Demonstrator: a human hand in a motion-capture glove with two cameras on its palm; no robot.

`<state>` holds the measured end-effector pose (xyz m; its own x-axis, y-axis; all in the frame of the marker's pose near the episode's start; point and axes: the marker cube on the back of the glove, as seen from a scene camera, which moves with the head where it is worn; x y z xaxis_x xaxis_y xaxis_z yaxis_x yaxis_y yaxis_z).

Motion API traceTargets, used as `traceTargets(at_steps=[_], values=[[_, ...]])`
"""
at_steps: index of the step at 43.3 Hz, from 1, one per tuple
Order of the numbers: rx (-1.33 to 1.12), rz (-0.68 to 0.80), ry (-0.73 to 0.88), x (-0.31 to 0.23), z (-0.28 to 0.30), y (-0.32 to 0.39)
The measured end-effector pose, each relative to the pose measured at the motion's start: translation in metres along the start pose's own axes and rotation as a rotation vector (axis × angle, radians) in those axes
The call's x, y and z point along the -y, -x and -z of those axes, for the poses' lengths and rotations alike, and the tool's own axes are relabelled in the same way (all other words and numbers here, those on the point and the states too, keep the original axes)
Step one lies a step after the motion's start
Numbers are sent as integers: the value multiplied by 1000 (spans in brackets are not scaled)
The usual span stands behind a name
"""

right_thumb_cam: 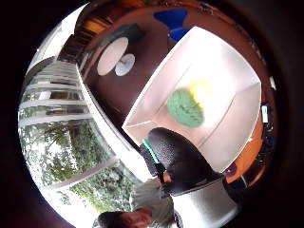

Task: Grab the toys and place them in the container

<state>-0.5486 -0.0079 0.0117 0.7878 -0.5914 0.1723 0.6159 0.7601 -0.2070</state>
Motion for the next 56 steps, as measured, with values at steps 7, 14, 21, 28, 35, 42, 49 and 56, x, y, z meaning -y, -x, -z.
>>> traceTargets(at_steps=[7,14,21,28,35,42,49,56], values=[[-98,-188,-50,-12,19,-47],[-15,-220,-109,-40,48,-87],[-25,-262,-61,-73,47,-157],[-1,-143,30,-102,4,-218],[64,-359,31,-108,-72,-309],[-91,-428,196,-111,-178,-358],[-307,-333,358,-103,-271,-361],[-237,-313,159,-78,-291,-338]])
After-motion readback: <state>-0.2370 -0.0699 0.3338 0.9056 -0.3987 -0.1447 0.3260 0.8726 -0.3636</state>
